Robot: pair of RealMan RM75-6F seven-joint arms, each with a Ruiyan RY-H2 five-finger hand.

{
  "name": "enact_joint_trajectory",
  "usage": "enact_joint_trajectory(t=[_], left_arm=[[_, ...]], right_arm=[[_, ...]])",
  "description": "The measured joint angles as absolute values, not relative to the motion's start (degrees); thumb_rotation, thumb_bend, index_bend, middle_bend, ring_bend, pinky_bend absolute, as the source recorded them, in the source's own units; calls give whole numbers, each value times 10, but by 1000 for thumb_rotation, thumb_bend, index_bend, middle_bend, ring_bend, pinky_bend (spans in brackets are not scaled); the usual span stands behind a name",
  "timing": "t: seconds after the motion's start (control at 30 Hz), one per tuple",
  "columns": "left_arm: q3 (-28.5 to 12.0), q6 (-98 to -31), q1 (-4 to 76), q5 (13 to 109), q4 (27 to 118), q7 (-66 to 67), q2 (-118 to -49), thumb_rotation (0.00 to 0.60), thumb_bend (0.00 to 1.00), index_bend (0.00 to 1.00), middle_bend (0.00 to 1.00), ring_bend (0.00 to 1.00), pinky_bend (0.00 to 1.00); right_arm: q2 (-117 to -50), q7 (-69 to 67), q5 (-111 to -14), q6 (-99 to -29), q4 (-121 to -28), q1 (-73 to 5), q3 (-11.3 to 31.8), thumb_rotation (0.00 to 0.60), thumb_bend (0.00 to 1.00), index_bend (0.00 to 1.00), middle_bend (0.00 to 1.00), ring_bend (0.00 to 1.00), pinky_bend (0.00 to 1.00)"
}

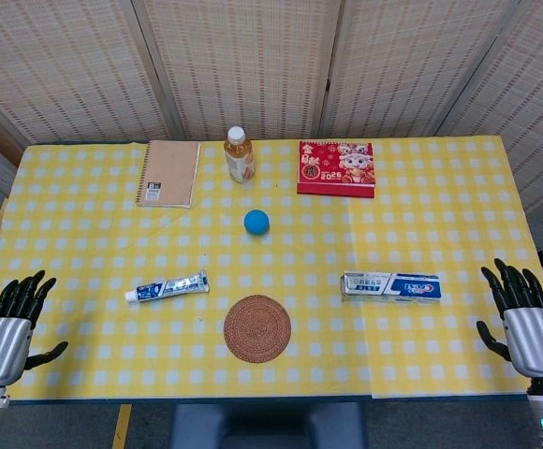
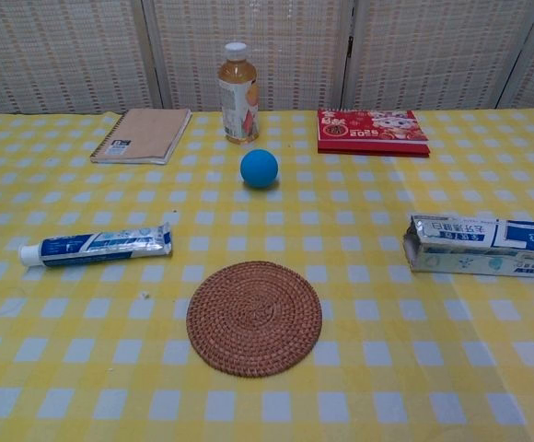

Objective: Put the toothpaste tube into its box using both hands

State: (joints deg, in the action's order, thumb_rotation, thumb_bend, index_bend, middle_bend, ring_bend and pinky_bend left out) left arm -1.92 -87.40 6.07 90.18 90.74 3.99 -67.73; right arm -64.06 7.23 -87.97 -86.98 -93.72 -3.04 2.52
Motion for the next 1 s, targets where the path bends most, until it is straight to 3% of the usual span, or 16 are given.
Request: enact_joint_trajectory(t=[0.13,0.2,0.3,0.47,0.63,1.0], left_arm=[[-41,-882,67,889,879,54,-715,600,163,178,598,553,542],[-56,-883,75,879,855,70,-734,600,159,197,917,863,827],[-76,-879,90,861,834,103,-755,600,158,296,1000,999,993],[-88,-837,114,841,856,110,-763,600,164,411,1000,1000,1000],[-96,-816,134,816,855,134,-789,600,165,374,1000,1000,1000],[-124,-701,195,664,899,237,-834,600,171,391,1000,1000,1000]], right_arm=[[-643,77,-878,-875,-939,-28,28,600,376,0,0,0,0],[-644,79,-877,-874,-939,-29,28,600,376,0,0,0,0],[-646,82,-874,-871,-938,-30,30,600,376,0,0,0,0],[-649,85,-864,-863,-937,-33,33,600,376,0,0,0,0],[-651,91,-863,-856,-935,-36,33,600,376,0,0,0,0],[-652,91,-845,-846,-933,-39,39,600,376,0,0,0,0]])
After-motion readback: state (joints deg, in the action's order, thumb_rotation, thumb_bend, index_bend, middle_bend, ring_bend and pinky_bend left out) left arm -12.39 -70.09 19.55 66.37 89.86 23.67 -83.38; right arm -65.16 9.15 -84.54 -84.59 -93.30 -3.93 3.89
